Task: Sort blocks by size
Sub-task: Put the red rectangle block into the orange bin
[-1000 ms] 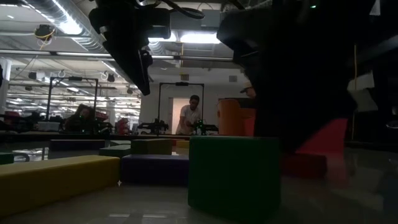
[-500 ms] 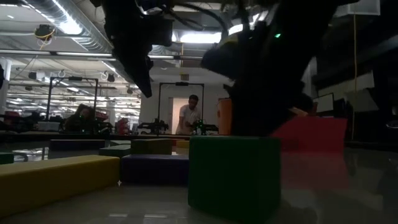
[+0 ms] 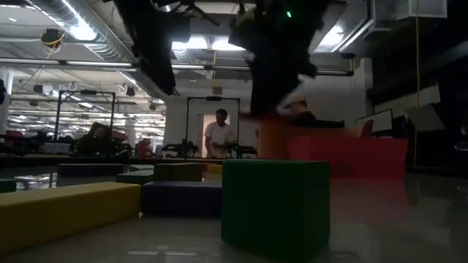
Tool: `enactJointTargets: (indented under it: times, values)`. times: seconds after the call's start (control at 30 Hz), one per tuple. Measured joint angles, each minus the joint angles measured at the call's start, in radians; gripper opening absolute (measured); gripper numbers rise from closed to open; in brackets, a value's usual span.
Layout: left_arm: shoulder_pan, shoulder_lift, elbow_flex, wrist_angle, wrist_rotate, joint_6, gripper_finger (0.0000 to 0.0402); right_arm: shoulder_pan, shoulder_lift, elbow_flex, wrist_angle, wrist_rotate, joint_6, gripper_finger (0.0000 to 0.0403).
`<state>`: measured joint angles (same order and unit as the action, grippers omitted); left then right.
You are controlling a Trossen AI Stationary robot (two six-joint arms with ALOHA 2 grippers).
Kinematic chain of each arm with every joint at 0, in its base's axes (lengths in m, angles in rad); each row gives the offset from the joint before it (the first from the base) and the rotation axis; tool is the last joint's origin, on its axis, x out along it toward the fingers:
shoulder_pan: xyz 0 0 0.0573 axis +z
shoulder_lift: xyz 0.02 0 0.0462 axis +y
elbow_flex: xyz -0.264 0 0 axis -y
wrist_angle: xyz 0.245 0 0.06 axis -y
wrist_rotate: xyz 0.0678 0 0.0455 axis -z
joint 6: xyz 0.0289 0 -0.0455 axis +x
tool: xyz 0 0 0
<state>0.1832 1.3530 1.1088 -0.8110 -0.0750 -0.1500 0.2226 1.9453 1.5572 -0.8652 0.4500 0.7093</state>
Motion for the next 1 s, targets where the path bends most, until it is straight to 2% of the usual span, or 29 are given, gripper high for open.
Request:
enactJointTargets:
  times: [0.13, 0.3, 0.5, 0.7, 0.87, 1.0]
  values:
    - [0.032, -0.026, 0.000, -0.012, -0.001, 0.036, 0.0210, -0.058, -0.024, 0.112, -0.176, 0.110, -0.130, 0.0110]
    - [0.056, -0.031, 0.000, -0.046, -0.001, 0.047, 0.0210, -0.149, -0.025, 0.225, -0.411, 0.257, -0.219, 0.0110]
    - [0.063, -0.031, 0.000, -0.078, -0.001, 0.047, 0.0210, -0.298, -0.024, 0.235, -0.558, 0.349, -0.280, 0.0111]
    - [0.061, -0.031, 0.000, -0.077, -0.001, 0.046, 0.0210, -0.447, -0.024, 0.228, -0.551, 0.330, -0.377, 0.0111]
    - [0.058, -0.031, 0.000, -0.077, 0.000, 0.016, 0.0210, -0.546, -0.024, 0.228, -0.551, 0.251, -0.405, 0.0111]
    - [0.059, -0.031, -0.004, -0.103, 0.000, -0.054, 0.0210, -0.609, -0.024, 0.228, -0.550, 0.196, -0.408, 0.0127]
